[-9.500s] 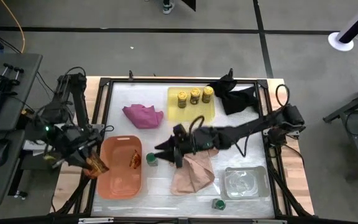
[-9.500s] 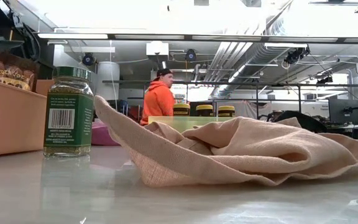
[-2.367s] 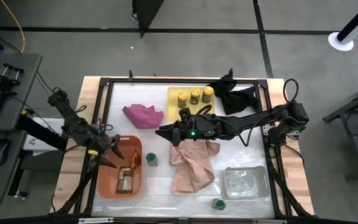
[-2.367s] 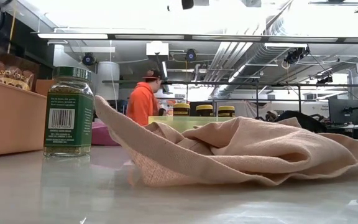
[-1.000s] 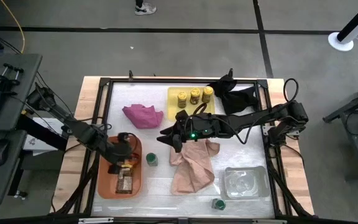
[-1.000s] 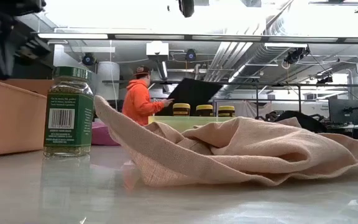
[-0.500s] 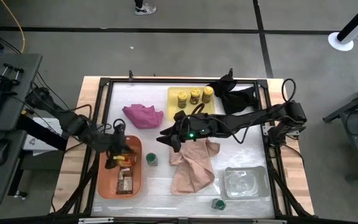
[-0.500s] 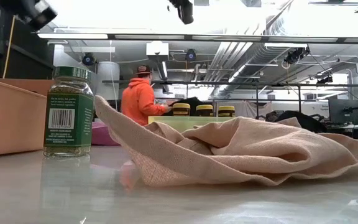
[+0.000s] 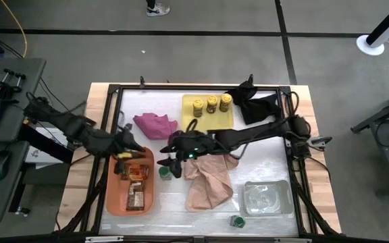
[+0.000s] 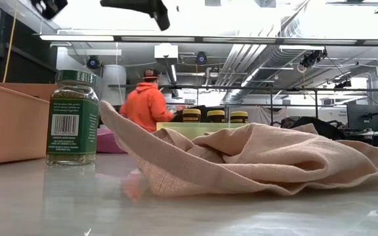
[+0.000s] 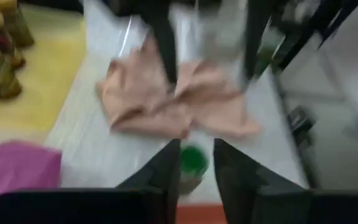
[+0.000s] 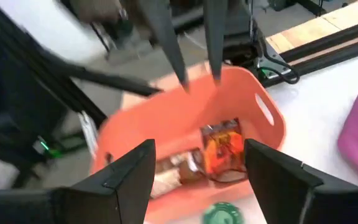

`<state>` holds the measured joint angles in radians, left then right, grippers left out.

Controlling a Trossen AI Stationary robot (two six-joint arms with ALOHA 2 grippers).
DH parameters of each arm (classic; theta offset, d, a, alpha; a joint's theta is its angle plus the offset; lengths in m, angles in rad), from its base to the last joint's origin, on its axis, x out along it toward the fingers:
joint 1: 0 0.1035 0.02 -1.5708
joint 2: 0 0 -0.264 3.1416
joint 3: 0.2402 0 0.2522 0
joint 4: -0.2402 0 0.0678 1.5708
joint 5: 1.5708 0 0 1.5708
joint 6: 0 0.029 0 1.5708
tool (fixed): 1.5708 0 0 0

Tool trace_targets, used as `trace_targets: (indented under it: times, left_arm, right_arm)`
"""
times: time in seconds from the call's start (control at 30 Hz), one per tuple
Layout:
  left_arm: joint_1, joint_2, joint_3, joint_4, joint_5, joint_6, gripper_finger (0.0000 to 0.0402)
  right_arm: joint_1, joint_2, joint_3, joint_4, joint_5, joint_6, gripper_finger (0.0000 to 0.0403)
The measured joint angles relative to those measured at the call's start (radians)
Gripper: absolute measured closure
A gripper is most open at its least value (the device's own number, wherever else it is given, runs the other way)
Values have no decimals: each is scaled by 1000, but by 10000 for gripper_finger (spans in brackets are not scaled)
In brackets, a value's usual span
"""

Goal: Sort spices by type
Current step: Put the top green spice bottle into the gray bin

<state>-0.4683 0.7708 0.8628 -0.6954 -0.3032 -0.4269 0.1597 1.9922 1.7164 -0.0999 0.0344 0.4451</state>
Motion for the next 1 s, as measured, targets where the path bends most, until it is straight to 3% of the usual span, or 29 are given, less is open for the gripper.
trace_targets:
  times: [0.23, 0.43, 0.57, 0.7, 1.0]
  left_arm:
    - [0, -75, 130, 6, -13, -81, 223]
    - [0, -99, 146, 10, -59, -146, 169]
    - [0, -83, 146, 6, -60, -154, 154]
    - [0, -62, 145, -17, -61, -156, 151]
    - [0, -10, 145, -60, -60, -155, 151]
  right_arm:
    - [-15, 130, 287, -312, -10, -188, 149]
    - [-13, 207, 381, -462, -120, -218, 108]
    - [3, 248, 382, -483, -151, -245, 85]
    - [18, 268, 383, -492, -102, -314, 70]
    - [26, 338, 381, -506, -93, -376, 67]
